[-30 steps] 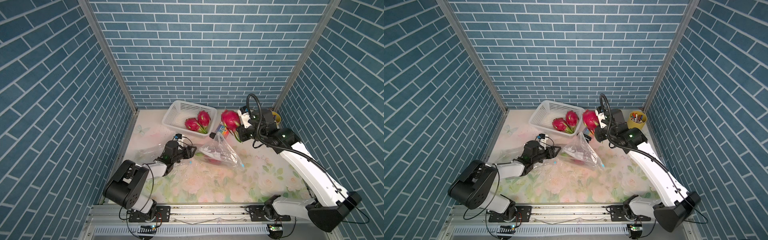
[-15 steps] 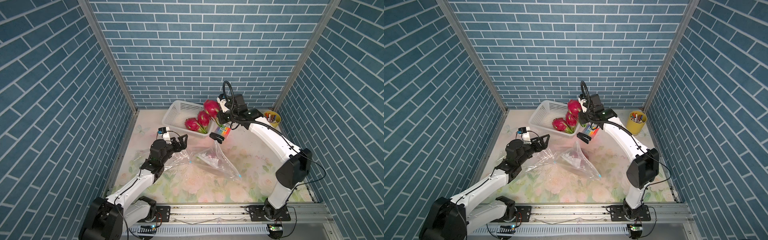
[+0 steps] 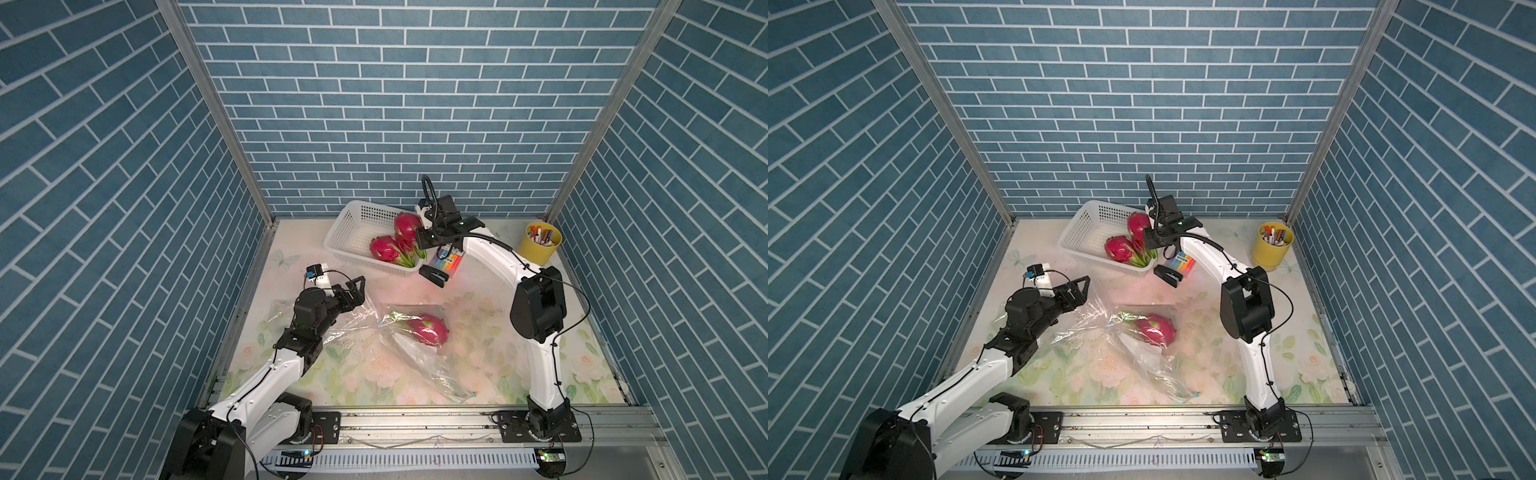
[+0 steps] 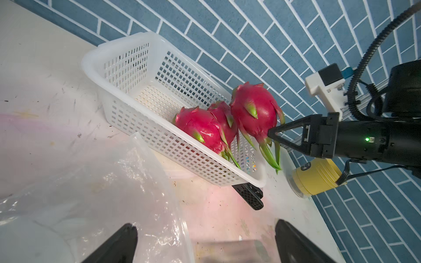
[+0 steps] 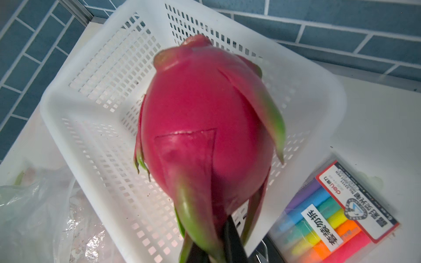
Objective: Open the zip-top bag and take out the dragon fruit
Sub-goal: Place the dragon fruit in the basket.
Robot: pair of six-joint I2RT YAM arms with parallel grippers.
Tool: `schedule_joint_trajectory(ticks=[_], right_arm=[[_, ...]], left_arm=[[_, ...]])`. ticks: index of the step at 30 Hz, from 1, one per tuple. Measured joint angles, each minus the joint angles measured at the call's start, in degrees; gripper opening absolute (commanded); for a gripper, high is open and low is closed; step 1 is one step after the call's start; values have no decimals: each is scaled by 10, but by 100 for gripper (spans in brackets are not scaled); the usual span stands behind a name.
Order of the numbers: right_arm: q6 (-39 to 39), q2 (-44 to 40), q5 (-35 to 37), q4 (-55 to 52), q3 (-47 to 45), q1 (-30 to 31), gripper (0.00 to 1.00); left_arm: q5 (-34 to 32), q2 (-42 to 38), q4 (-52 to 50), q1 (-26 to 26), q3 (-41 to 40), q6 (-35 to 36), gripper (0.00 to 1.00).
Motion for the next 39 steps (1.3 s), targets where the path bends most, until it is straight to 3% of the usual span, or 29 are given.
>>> schedule_joint_trajectory(ticks=[15,21,23,28,39], right_arm=[[46,156,-13,11,170,32,1],[31,154,0,17,155,36,4],[23,139,15,21,124,38,8],[-1,109,61,8,73,41,31],[-20,95,106,-24,64,41,45]], left_arm=[[11,0,2,3,-7,-6,100],[12,-4,1,5,-10,-7,100],[12,-5,1,5,-13,-8,100],[14,-5,1,6,-14,-10,100],[24,-8,1,6,-14,-14,100]])
